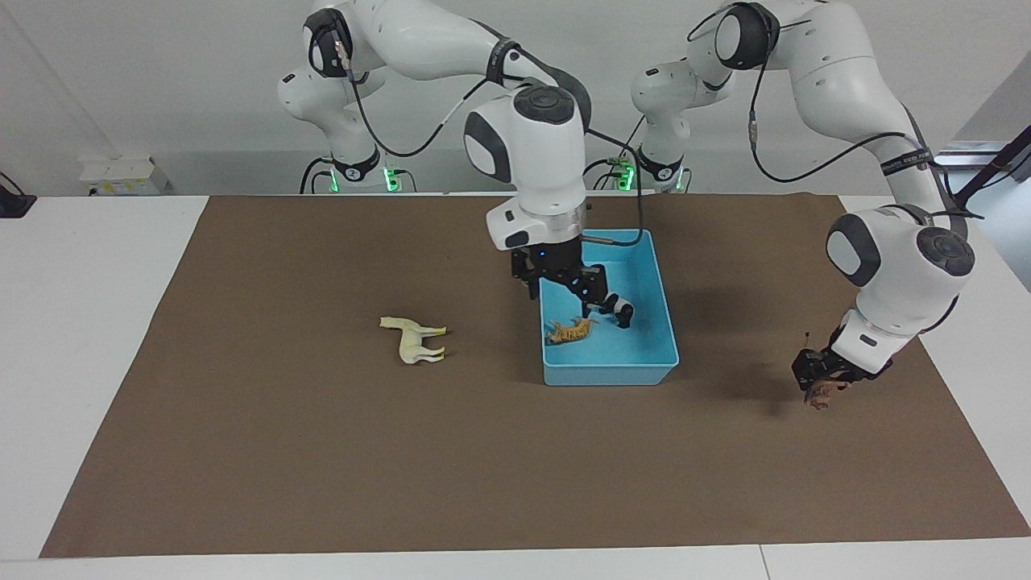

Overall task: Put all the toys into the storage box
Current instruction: 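Release the tiger into the box while the left gripper grasps the squirrel, then drop the squirrel into the box while the right gripper reaches the horse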

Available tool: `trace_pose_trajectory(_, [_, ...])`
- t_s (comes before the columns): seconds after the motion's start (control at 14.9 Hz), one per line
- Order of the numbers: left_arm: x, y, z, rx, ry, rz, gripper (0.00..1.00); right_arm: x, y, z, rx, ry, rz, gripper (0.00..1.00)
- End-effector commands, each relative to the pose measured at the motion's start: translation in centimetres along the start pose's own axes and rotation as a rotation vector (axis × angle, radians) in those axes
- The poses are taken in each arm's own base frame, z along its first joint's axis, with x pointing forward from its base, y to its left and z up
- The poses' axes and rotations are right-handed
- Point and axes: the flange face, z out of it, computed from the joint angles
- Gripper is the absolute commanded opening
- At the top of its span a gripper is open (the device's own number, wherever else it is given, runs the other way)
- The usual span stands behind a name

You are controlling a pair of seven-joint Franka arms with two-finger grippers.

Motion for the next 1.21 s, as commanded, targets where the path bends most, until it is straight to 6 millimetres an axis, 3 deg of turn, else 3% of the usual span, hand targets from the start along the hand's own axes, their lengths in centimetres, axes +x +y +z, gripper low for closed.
trace_pose_trajectory(0.0, [-3.2,9.6,-6.6,-0.011,-0.072,-0.144,0.0,6.7,8.4,-0.1,-0.064,-0.039,-0.22,1.0])
trace_pose_trajectory(0.13, [-6.1,17.3,-8.7,0.008,-0.101,-0.257,0.0,9.7,12.7,1.1,-0.088,-0.069,-0.315,1.0])
trace_pose_trajectory(0.27, [-10.6,24.3,-7.0,0.041,-0.138,-0.307,0.0,9.9,16.0,3.5,-0.103,-0.106,-0.413,1.0])
trace_pose_trajectory(0.34, [-12.2,25.5,-6.0,0.043,-0.132,-0.319,0.0,9.5,16.9,4.8,-0.085,-0.086,-0.483,1.0])
trace_pose_trajectory(0.47, [-14.7,25.6,-3.4,0.029,-0.099,-0.311,0.09,7.7,19.3,7.7,-0.072,-0.068,-0.5,1.0])
trace_pose_trajectory(0.54, [-15.5,25.3,-2.3,0.023,-0.089,-0.312,0.27,6.6,19.7,8.9,-0.064,-0.059,-0.511,1.0])
trace_pose_trajectory(0.6, [-16.2,25.0,-1.7,0.019,-0.079,-0.311,0.68,6.0,20.8,9.8,-0.061,-0.054,-0.521,1.0])
trace_pose_trajectory(0.67, [-16.3,25.2,-1.9,0.02,-0.08,-0.311,1.0,5.4,21.3,10.6,-0.062,-0.06,-0.568,1.0])
trace_pose_trajectory(1.07, [-14.9,25.5,-6.9,0.022,-0.075,-0.303,1.0,3.3,22.7,14.4,-0.059,-0.051,-0.654,1.0])
trace_pose_trajectory(1.14, [-14.5,24.9,-8.6,0.02,-0.064,-0.307,1.0,3.3,22.8,15.3,-0.065,-0.05,-0.663,1.0])
